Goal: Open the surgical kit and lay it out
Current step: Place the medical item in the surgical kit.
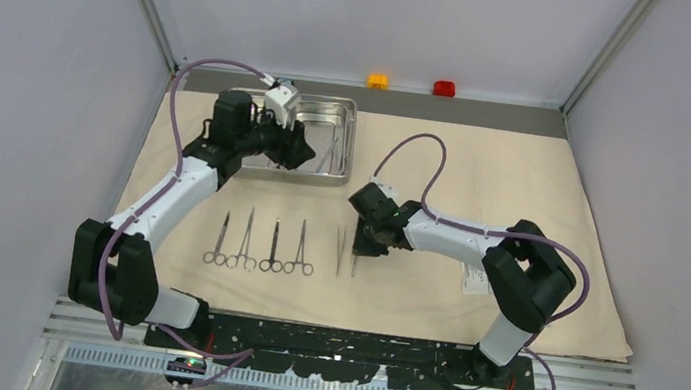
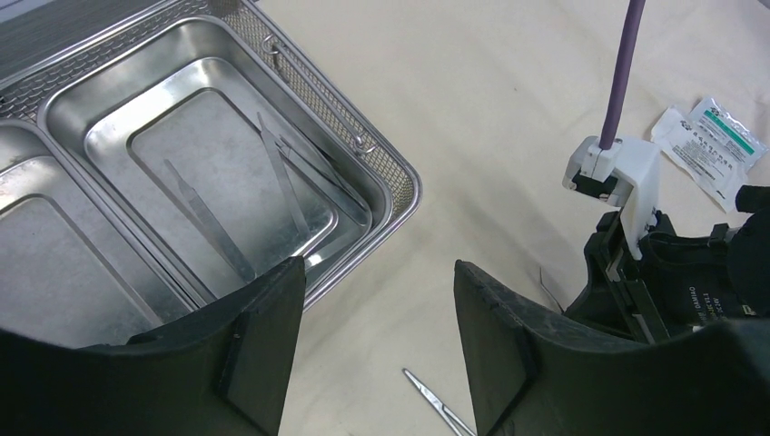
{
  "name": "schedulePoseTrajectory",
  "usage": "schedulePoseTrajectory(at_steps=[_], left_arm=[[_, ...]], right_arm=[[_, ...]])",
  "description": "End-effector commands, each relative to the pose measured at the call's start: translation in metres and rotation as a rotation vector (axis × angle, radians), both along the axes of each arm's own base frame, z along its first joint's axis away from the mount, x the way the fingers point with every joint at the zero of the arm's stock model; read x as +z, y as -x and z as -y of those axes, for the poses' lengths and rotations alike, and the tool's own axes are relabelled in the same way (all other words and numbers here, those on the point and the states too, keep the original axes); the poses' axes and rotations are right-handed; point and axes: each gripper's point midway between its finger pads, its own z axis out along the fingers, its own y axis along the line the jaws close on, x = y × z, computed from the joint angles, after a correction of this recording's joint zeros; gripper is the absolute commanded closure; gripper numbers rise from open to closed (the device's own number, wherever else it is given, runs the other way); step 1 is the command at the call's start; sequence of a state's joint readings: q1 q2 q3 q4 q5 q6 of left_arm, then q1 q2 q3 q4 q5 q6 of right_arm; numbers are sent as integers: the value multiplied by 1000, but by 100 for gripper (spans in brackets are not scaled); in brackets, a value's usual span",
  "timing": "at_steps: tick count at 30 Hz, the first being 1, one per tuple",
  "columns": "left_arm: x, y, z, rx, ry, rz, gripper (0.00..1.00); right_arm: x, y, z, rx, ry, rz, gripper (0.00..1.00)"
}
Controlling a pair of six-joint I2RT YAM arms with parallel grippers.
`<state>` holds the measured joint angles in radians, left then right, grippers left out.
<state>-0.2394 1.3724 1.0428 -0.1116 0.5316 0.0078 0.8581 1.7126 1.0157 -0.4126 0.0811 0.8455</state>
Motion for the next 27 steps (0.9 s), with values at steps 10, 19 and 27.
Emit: schedulePoseTrajectory(at_steps=[10,19,27], left_arm=[[9,-5,2,5,39,32,37],[12,-5,3,3,51,28,36],[11,-3,3,5,52,26,36]], right_arm=[[6,-5,-12,3,-43,11,99],[-5,-4,-12,9,-27,-6,97],[-2,-5,-11,4,-27,2,90]])
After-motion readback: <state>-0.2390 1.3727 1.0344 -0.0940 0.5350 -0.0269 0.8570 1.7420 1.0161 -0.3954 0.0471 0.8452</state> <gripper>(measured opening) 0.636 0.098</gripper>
